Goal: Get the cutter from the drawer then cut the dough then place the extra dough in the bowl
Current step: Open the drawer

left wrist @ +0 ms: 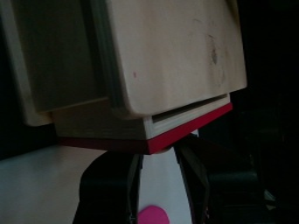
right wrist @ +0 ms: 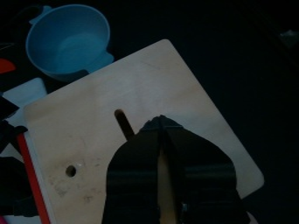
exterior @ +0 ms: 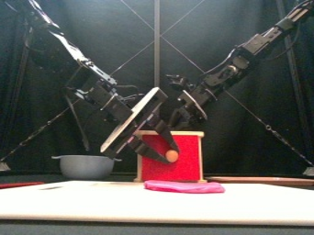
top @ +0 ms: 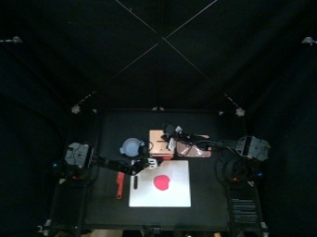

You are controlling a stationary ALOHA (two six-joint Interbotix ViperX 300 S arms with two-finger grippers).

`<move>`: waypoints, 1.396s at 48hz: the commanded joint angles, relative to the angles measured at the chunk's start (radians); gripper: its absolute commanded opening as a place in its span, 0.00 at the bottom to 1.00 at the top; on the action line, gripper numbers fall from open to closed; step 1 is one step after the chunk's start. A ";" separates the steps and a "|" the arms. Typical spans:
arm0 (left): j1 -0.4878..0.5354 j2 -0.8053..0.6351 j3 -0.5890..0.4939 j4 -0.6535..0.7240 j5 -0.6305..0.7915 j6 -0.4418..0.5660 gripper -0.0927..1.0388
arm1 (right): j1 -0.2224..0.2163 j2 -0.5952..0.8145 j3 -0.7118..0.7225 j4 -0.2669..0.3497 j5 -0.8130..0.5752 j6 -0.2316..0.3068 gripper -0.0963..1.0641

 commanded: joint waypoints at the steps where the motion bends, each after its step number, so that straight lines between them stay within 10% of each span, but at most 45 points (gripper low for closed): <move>1: 0.000 -0.023 -0.021 0.002 -0.002 0.000 0.60 | 0.003 0.006 0.008 0.000 0.015 0.000 0.11; 67: -0.118 -0.038 -0.011 -0.072 0.002 -0.003 0.60 | 0.006 0.006 0.014 0.006 0.015 0.000 0.11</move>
